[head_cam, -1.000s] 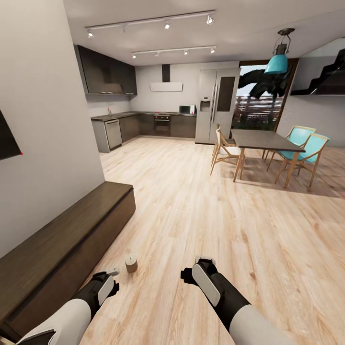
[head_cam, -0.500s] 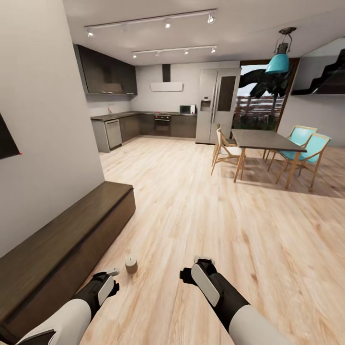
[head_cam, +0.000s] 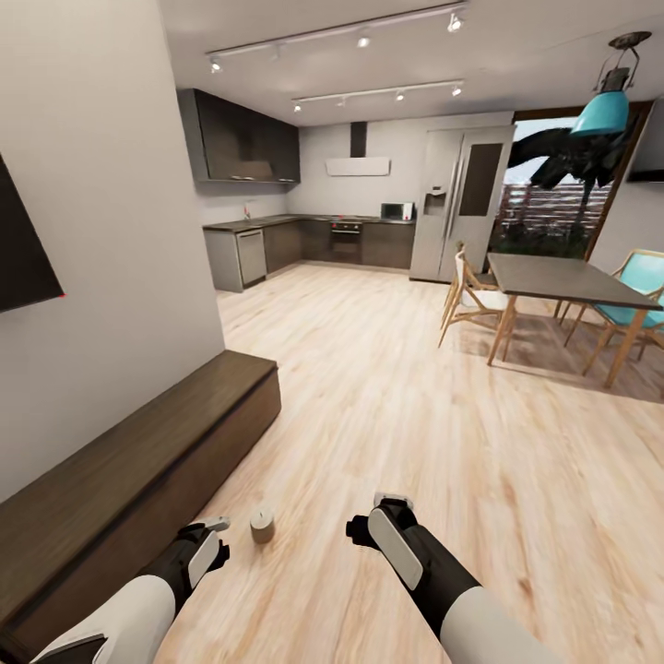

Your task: Place each of the two pumpkins and all three candles from the living room inside a cabinet in the living room (use any cabinet), then make sure every cabinet is closed, and position the cauldron so it is next to a table in the living room.

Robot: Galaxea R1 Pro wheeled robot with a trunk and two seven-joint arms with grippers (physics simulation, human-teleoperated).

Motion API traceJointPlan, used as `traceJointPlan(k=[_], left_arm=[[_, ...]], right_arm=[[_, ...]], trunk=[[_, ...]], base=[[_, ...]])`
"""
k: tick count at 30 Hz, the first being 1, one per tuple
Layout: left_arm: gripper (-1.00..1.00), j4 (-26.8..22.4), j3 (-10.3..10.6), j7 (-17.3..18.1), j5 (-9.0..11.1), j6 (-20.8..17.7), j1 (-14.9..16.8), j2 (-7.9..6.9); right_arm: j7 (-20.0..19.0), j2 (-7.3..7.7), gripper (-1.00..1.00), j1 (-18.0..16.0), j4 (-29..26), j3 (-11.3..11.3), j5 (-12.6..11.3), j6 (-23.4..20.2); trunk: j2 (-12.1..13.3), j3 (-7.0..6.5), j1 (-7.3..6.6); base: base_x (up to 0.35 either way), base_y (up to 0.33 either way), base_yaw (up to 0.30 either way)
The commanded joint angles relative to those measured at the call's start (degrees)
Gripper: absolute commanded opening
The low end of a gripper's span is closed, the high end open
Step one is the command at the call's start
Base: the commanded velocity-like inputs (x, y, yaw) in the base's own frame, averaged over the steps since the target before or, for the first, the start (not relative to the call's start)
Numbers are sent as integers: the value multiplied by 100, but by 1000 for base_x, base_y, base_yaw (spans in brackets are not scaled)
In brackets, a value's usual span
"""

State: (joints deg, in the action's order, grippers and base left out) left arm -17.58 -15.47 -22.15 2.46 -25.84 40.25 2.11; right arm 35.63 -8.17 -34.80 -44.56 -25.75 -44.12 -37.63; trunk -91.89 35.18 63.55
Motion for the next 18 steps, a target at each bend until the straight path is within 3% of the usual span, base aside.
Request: traceJointPlan(k=[1, 18], left_arm=[[100, 0, 0, 0, 0, 2, 0, 0], [100, 0, 0, 0, 0, 7, 0, 0]], right_arm=[[-1, 3, 100, 0, 0, 0, 0, 1], [-4, -10, 100, 0, 0, -1, 0, -6]], trunk=[[0, 0, 0], [0, 0, 0]], base=[[260, -247, 77], [258, -221, 8]])
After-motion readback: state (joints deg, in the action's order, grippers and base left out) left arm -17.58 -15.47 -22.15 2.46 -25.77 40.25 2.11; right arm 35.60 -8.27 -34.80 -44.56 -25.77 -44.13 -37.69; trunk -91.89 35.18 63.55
